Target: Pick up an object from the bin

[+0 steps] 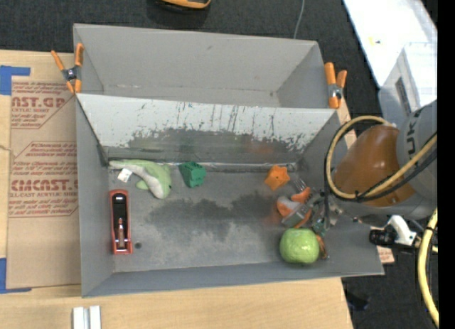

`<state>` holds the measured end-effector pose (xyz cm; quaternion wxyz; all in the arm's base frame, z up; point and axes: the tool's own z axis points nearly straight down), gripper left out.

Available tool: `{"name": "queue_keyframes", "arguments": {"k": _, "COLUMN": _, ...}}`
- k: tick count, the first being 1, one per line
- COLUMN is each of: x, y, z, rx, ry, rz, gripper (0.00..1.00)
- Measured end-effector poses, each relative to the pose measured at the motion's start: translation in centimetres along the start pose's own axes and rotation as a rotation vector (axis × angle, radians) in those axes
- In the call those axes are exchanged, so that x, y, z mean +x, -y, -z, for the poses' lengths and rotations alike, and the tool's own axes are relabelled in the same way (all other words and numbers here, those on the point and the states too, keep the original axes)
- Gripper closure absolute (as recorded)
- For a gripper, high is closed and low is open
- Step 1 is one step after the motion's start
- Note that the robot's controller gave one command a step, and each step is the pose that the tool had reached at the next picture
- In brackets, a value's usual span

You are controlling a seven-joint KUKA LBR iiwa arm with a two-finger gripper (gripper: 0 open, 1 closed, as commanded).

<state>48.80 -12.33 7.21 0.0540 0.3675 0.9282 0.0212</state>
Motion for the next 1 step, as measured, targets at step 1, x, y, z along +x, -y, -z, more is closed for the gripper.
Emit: {"name": "queue_keyframes", "arguments": {"k": 1, "x": 0.57, "y": -0.70, "z": 0.00, "rx": -0.001, "ry": 0.005, "rz": -0.052, "gripper": 1.00}}
